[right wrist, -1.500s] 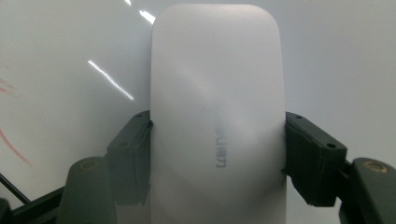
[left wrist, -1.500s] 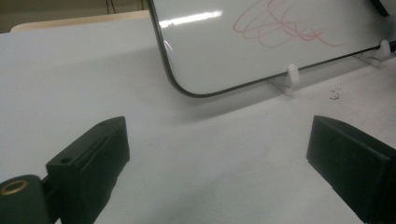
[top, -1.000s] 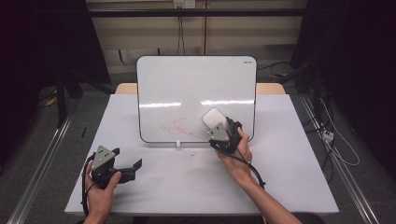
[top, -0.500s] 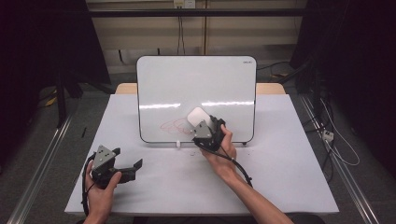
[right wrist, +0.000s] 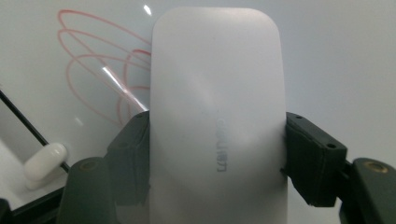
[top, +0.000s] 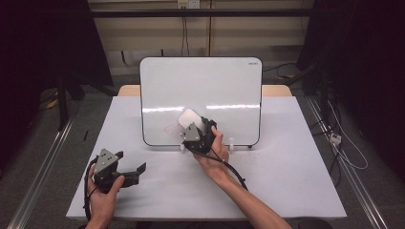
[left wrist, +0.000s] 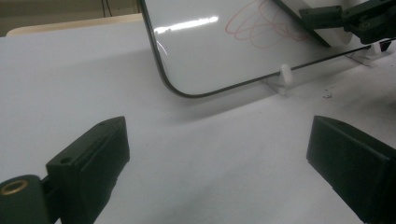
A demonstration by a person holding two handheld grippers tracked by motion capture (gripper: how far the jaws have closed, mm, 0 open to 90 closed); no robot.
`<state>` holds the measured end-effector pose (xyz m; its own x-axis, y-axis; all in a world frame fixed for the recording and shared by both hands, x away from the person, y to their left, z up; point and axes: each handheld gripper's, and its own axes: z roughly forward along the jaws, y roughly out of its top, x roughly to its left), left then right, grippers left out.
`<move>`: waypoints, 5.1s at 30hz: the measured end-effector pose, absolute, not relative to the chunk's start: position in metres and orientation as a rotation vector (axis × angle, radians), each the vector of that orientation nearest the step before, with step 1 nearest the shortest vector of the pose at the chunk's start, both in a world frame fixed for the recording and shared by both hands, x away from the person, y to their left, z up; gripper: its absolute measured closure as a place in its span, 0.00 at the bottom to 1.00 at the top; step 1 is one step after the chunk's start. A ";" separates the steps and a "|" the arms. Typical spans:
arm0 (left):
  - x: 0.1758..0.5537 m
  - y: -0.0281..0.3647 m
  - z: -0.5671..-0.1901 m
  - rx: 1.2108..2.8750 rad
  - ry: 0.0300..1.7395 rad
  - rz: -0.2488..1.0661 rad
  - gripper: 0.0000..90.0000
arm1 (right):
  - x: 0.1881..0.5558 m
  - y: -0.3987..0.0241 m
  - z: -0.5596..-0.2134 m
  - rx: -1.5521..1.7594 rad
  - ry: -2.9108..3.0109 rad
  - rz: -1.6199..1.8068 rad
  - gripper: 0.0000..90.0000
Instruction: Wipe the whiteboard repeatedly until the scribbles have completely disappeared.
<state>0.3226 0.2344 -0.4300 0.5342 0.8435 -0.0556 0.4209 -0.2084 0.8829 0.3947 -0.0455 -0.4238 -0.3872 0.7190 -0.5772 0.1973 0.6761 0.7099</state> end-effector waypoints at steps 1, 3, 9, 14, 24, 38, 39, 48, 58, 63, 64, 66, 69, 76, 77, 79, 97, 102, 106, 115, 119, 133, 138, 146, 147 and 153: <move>0.323 0.234 -0.430 1.828 1.045 0.559 0.07 | 0.395 -0.042 -0.424 0.705 1.930 0.681 0.35; 0.323 0.234 -0.430 1.828 1.045 0.558 0.07 | 0.395 -0.036 -0.425 0.695 1.935 0.677 0.35; 0.323 0.235 -0.430 1.822 1.042 0.560 0.07 | 0.396 -0.019 -0.426 0.657 1.952 0.677 0.35; 0.323 0.234 -0.430 1.827 1.040 0.564 0.07 | 0.397 -0.007 -0.427 0.649 1.950 0.691 0.35; 0.324 0.233 -0.430 1.829 1.036 0.563 0.07 | 0.399 0.005 -0.426 0.614 1.959 0.684 0.35; 0.324 0.234 -0.430 1.822 1.038 0.560 0.07 | 0.401 0.034 -0.428 0.552 1.983 0.696 0.35; 0.324 0.234 -0.430 1.823 1.037 0.559 0.07 | 0.400 0.036 -0.428 0.556 1.983 0.695 0.35; 0.324 0.234 -0.430 1.819 1.041 0.558 0.07 | 0.396 0.053 -0.435 0.484 2.006 0.679 0.35; 0.324 0.234 -0.430 1.819 1.038 0.556 0.07 | 0.393 0.050 -0.438 0.437 2.024 0.662 0.35; 0.324 0.235 -0.430 1.820 1.042 0.556 0.06 | 0.393 0.039 -0.435 0.479 2.022 0.700 0.35; 0.324 0.235 -0.430 1.820 1.042 0.556 0.07 | 0.393 0.039 -0.435 0.479 2.022 0.700 0.35; 0.323 0.236 -0.429 1.826 1.037 0.560 0.07 | 0.393 0.033 -0.433 0.504 2.014 0.720 0.35; 0.323 0.236 -0.430 1.818 1.044 0.561 0.07 | 0.394 0.030 -0.430 0.520 1.991 0.695 0.35; 0.324 0.236 -0.430 1.820 1.046 0.559 0.07 | 0.394 0.010 -0.429 0.561 1.969 0.696 0.35; 0.324 0.236 -0.430 1.820 1.047 0.560 0.07 | 0.394 0.005 -0.429 0.569 1.965 0.694 0.35; 0.323 0.236 -0.430 1.820 1.044 0.562 0.07 | 0.391 -0.007 -0.431 0.576 1.957 0.680 0.35; 0.324 0.234 -0.431 1.829 1.047 0.565 0.07 | 0.379 -0.112 -0.433 0.771 1.899 0.646 0.35; 0.325 0.233 -0.431 1.840 1.050 0.568 0.07 | 0.379 -0.124 -0.432 0.820 1.882 0.667 0.35; 0.325 0.233 -0.431 1.840 1.048 0.569 0.07 | 0.380 -0.116 -0.434 0.843 1.853 0.631 0.35; 0.327 0.229 -0.432 1.844 1.045 0.559 0.07 | 0.381 -0.087 -0.437 0.780 1.850 0.639 0.34; 0.327 0.230 -0.431 1.837 1.038 0.558 0.07 | 0.379 -0.068 -0.441 0.733 1.856 0.644 0.34; 0.326 0.231 -0.431 1.835 1.035 0.560 0.07 | 0.390 -0.034 -0.431 0.697 1.895 0.672 0.35; 0.327 0.232 -0.431 1.835 1.037 0.557 0.07 | 0.399 -0.019 -0.422 0.675 1.905 0.674 0.35; 0.326 0.233 -0.430 1.832 1.038 0.558 0.07 | 0.409 -0.001 -0.412 0.652 1.909 0.663 0.35; 0.326 0.234 -0.430 1.831 1.035 0.556 0.07 | 0.410 0.001 -0.412 0.646 1.913 0.665 0.35; 0.324 0.234 -0.430 1.827 1.040 0.561 0.07 | 0.411 0.006 -0.413 0.632 1.909 0.650 0.35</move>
